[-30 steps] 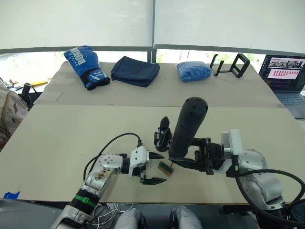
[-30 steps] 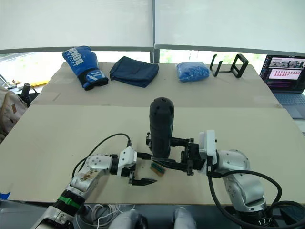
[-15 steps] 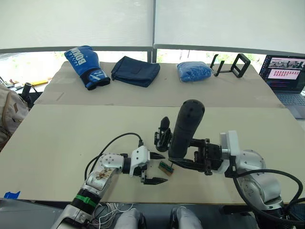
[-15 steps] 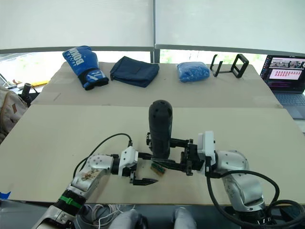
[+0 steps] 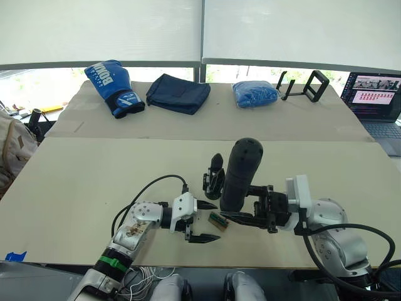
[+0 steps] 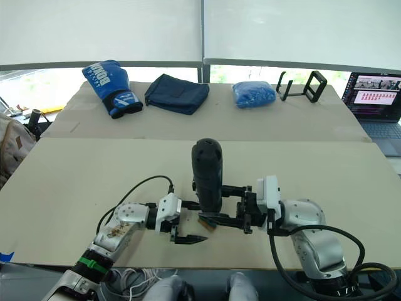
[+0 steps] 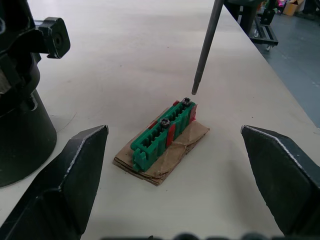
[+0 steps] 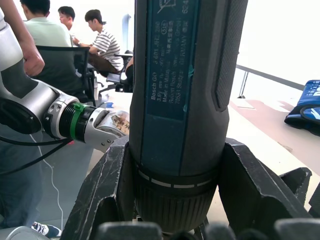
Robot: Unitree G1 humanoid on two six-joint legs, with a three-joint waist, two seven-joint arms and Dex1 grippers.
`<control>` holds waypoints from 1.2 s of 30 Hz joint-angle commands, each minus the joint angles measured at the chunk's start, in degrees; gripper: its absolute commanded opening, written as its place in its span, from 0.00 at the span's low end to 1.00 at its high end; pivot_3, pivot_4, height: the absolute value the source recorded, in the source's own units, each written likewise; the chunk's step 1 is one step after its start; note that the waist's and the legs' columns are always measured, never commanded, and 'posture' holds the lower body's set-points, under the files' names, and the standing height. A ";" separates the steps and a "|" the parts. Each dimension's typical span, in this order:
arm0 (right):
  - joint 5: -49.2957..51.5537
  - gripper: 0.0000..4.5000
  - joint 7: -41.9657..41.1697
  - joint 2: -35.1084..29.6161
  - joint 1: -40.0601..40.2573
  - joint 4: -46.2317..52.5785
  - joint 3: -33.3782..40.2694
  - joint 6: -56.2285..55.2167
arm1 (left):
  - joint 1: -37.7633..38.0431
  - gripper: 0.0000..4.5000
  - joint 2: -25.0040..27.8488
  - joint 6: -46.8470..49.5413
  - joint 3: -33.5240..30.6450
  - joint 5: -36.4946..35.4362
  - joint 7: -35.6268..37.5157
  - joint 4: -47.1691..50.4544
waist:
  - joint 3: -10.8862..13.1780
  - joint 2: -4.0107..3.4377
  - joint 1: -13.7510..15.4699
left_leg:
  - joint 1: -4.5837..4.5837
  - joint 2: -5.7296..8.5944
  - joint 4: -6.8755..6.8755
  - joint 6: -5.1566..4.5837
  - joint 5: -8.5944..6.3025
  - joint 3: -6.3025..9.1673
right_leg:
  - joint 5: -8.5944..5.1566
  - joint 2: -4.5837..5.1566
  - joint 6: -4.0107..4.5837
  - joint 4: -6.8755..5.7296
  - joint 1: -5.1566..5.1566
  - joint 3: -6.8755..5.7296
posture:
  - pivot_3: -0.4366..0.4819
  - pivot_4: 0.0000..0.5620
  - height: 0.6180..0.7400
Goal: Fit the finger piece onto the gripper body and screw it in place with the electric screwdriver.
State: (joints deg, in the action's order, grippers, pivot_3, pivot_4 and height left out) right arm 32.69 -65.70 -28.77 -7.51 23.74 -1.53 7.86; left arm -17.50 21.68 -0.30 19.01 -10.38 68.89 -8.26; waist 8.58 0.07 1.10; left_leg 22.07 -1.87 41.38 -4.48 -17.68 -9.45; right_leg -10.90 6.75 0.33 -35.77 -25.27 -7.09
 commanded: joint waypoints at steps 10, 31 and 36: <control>0.30 0.43 0.18 -0.04 -0.05 0.54 1.04 -3.34 | 0.81 1.00 -0.25 0.36 1.72 0.58 0.48 -1.36 | 0.00 0.00 -0.02 | 0.00 0.00 -0.01 -0.03 -0.02 0.01 | -0.01 0.04 -0.01 0.00 0.00 -0.01 | 0.48 0.27 1.00; 0.00 0.43 0.36 -0.20 0.62 0.66 0.58 -3.28 | 0.84 1.00 -0.41 0.76 1.73 0.62 0.26 -1.47 | 0.00 0.00 0.01 | 0.01 0.02 -0.02 -0.09 -0.05 0.00 | -0.03 0.18 -0.04 0.00 0.01 -0.07 | 0.48 0.27 1.00; -0.22 0.43 0.36 -0.37 0.79 0.69 0.49 -3.19 | 0.91 1.00 -0.39 0.58 1.72 0.69 0.25 -1.64 | 0.00 0.00 -0.01 | 0.01 0.02 -0.01 -0.11 -0.07 0.00 | -0.03 0.21 -0.05 0.00 0.01 -0.08 | 0.48 0.27 1.00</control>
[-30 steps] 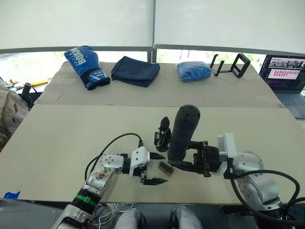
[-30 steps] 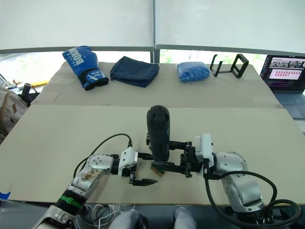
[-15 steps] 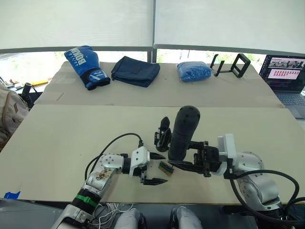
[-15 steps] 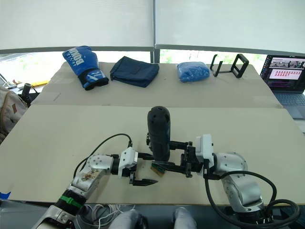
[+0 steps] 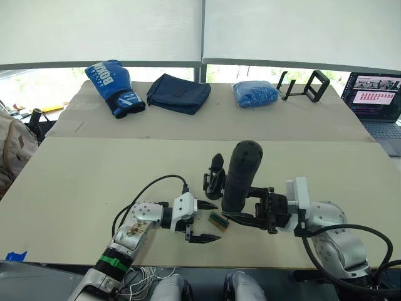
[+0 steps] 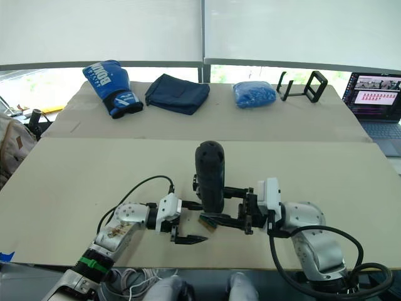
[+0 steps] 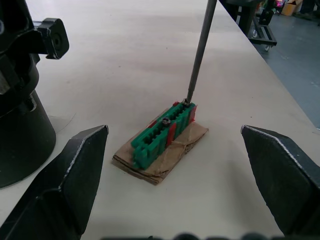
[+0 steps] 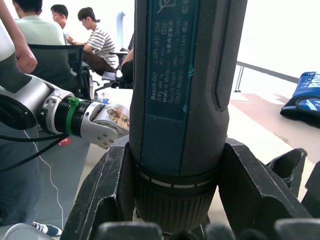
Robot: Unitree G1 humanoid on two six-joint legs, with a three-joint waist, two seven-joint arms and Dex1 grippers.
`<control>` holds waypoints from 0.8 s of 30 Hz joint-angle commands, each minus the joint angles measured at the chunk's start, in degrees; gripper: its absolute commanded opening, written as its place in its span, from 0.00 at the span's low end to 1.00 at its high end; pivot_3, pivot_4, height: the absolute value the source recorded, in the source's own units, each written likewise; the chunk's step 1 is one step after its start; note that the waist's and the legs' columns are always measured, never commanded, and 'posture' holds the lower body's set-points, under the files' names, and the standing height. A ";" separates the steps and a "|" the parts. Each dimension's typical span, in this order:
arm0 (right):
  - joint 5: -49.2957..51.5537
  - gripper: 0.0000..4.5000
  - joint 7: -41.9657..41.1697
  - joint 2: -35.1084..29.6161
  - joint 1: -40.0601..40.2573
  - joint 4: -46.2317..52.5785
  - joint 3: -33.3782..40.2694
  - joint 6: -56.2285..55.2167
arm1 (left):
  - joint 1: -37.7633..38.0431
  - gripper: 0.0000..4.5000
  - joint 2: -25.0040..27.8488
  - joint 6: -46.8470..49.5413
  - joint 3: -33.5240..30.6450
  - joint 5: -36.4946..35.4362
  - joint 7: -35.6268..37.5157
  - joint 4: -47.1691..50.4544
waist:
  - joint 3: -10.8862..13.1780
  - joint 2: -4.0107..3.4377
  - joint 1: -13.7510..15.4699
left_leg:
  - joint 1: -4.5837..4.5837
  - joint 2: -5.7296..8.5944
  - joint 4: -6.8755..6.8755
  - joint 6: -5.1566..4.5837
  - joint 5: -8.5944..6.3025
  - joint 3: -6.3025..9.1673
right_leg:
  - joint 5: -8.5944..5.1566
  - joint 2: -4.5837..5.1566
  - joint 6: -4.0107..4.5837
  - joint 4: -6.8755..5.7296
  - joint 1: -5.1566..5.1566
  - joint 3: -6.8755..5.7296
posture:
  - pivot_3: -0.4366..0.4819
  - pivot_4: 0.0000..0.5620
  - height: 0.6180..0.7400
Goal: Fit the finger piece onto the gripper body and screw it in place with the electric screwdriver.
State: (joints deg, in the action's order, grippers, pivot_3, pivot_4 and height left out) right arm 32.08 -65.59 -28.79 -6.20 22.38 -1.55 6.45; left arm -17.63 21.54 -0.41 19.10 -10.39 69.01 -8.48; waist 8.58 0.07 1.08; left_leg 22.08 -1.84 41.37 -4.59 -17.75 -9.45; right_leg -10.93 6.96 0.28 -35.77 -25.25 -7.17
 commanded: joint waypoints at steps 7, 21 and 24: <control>0.17 0.43 0.21 -0.44 -0.58 1.91 0.53 -1.86 | 1.11 1.00 -0.29 0.54 1.66 0.70 0.17 -1.64 | 0.00 0.00 0.02 | 0.00 0.00 0.00 -0.01 -0.01 0.00 | 0.00 0.01 -0.01 0.00 0.00 0.00 | 0.48 0.27 1.00; -0.11 0.43 0.51 -0.06 -0.86 1.71 0.05 -1.94 | 1.42 1.00 -0.35 0.14 1.70 0.79 -0.06 -1.78 | 0.00 0.00 0.03 | 0.00 0.00 -0.01 -0.02 -0.02 0.00 | -0.01 0.11 -0.01 0.01 0.00 -0.01 | 0.48 0.27 1.00; -0.03 0.43 0.61 -0.08 -1.02 1.81 -0.06 -1.84 | 1.18 1.00 -0.44 -0.07 1.68 0.81 -0.04 -2.03 | 0.00 0.00 0.03 | 0.00 0.00 -0.01 -0.03 -0.02 0.00 | -0.01 0.11 -0.01 0.02 0.00 -0.01 | 0.48 0.27 1.00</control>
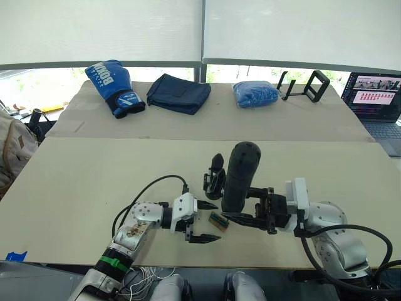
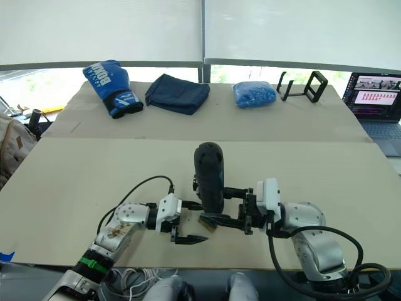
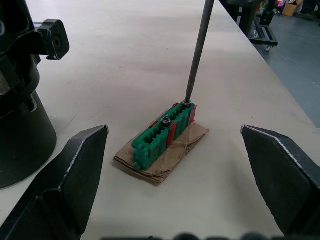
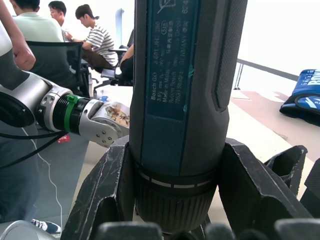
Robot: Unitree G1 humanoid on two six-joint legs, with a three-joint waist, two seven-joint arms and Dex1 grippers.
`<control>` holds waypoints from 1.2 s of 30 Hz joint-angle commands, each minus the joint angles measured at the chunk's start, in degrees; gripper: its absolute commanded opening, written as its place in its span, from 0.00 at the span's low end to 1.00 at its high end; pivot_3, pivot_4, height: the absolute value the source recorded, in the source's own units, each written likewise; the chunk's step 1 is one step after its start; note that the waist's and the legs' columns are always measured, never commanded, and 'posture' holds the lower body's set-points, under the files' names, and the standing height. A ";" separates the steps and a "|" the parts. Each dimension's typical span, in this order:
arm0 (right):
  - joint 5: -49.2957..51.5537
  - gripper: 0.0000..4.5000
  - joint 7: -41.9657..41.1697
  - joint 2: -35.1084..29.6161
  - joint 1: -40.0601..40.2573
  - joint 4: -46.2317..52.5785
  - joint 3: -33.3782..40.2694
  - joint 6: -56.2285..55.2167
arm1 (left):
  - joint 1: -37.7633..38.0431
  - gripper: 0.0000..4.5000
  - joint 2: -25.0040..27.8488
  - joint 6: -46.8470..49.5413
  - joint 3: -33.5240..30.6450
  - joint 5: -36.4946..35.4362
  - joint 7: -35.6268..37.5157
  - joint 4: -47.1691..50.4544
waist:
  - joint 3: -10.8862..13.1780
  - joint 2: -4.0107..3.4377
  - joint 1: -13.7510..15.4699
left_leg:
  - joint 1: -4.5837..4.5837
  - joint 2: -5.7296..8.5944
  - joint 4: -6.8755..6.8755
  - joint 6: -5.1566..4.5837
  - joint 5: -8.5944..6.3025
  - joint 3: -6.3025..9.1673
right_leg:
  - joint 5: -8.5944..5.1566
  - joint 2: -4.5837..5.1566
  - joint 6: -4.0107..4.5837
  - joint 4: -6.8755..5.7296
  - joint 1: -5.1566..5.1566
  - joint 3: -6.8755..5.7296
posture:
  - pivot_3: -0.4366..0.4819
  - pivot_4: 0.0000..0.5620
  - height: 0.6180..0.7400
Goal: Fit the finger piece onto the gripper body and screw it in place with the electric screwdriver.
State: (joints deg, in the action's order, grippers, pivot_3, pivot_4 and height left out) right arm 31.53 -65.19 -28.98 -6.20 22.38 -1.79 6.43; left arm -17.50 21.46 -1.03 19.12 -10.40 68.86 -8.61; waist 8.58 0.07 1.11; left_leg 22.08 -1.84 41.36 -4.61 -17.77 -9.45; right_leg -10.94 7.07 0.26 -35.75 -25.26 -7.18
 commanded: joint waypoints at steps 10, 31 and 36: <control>0.82 0.43 0.33 -0.10 -1.46 1.93 0.06 -1.36 | 0.49 1.00 -0.71 0.22 1.79 0.90 0.48 -2.33 | 0.00 0.00 0.20 | 0.00 0.01 0.01 -0.02 -0.01 0.00 | 0.00 0.01 -0.01 0.02 0.01 -0.01 | 0.48 0.27 1.00; 8.72 0.43 3.19 -3.09 -7.02 6.85 3.65 4.31 | 4.53 1.00 5.63 -1.48 -7.08 -7.89 3.26 4.27 | 0.03 0.00 -0.55 | 0.19 0.00 -0.10 0.09 0.04 -0.02 | 0.01 0.17 0.02 0.01 -0.31 -0.05 | 0.48 0.27 1.00; 12.23 0.43 5.17 -4.45 -8.98 8.51 6.08 7.34 | 6.46 1.00 7.22 -0.58 -10.88 -12.23 4.27 7.89 | 0.03 0.01 -0.41 | 0.36 0.03 -0.07 0.07 0.04 -0.05 | 0.01 0.21 0.01 0.02 -0.44 -0.06 | 0.48 0.27 1.00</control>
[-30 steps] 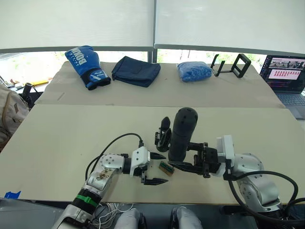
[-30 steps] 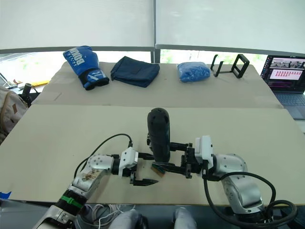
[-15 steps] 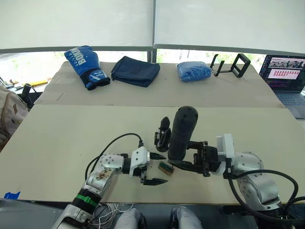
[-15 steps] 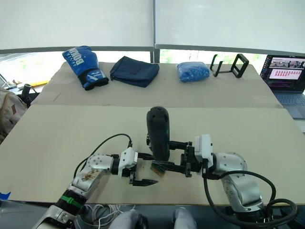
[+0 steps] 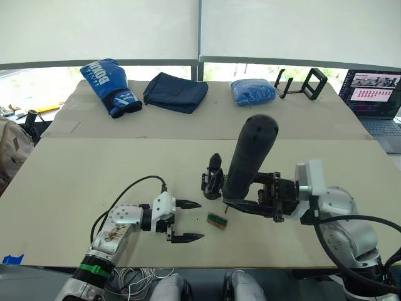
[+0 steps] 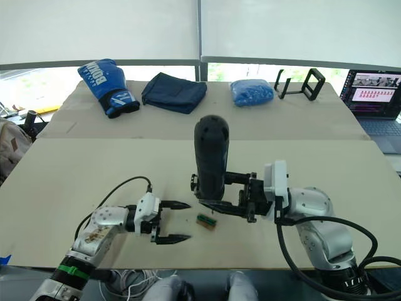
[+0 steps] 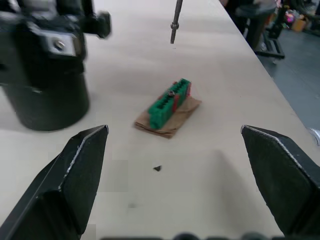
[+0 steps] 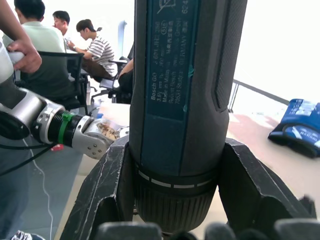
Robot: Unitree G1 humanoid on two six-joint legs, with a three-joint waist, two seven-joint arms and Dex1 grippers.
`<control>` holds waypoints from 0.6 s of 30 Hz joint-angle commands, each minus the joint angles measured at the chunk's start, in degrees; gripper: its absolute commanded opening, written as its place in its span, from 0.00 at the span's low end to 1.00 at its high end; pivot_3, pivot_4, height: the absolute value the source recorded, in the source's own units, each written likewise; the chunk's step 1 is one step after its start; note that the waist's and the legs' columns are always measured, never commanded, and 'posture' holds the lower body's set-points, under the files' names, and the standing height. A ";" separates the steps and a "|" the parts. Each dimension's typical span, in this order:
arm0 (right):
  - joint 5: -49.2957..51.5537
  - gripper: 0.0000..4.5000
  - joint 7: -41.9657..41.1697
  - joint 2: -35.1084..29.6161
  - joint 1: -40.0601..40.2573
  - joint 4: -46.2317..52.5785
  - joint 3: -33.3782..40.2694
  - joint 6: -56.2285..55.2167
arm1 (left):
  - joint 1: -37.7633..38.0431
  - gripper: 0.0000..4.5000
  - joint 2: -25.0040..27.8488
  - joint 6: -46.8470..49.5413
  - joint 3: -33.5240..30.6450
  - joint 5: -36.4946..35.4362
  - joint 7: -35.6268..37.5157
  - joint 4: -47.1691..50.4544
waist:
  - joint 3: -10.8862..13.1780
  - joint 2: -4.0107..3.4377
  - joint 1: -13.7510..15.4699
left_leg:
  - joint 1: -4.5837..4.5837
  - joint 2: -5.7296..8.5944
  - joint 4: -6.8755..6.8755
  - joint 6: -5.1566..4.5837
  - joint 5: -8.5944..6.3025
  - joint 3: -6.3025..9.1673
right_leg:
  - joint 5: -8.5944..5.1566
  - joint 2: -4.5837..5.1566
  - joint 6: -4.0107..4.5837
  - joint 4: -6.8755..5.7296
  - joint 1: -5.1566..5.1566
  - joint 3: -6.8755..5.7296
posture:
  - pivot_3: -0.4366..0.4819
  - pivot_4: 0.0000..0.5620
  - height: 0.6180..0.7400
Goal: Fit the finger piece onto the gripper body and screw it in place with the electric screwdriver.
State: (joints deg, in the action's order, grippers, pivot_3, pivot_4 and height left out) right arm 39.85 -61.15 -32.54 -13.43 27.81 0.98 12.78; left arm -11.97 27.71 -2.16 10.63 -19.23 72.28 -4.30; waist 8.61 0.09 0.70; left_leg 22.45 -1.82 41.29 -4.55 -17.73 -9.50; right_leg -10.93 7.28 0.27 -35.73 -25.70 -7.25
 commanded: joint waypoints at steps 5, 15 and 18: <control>8.07 0.43 3.03 -3.07 -5.67 1.88 7.28 4.35 | 2.21 1.00 3.18 5.90 -6.68 -9.76 0.67 8.75 | 0.02 0.01 -0.04 | 0.04 0.00 0.00 0.01 0.01 -0.04 | 0.00 -0.03 0.00 -0.01 -0.07 0.02 | 0.48 0.27 1.00; 9.88 0.43 3.13 -5.98 -13.13 -5.95 11.26 7.31 | -3.81 1.00 4.18 13.14 -13.29 -15.24 -3.25 8.71 | 0.03 0.02 -0.08 | 0.03 0.01 0.00 0.04 0.03 -0.12 | 0.00 -0.53 -0.01 -0.03 -0.05 0.13 | 0.48 0.27 1.00; 9.51 0.43 5.39 -5.21 -16.58 -8.95 11.12 8.77 | -6.85 1.00 4.08 14.55 -14.13 -15.71 -3.68 7.08 | 0.03 0.02 -0.09 | 0.03 0.00 0.02 0.13 0.09 -0.14 | 0.00 -0.65 -0.01 -0.03 -0.04 0.18 | 0.48 0.27 1.00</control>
State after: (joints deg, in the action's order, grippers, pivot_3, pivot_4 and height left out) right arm 48.08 -57.56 -37.91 -27.36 18.87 9.98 21.45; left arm -17.21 31.62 11.69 -1.79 -33.62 68.91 2.67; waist 8.64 0.11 0.61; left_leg 22.48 -1.82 41.30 -4.38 -17.62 -9.65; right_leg -10.93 6.61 0.26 -35.77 -25.77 -7.06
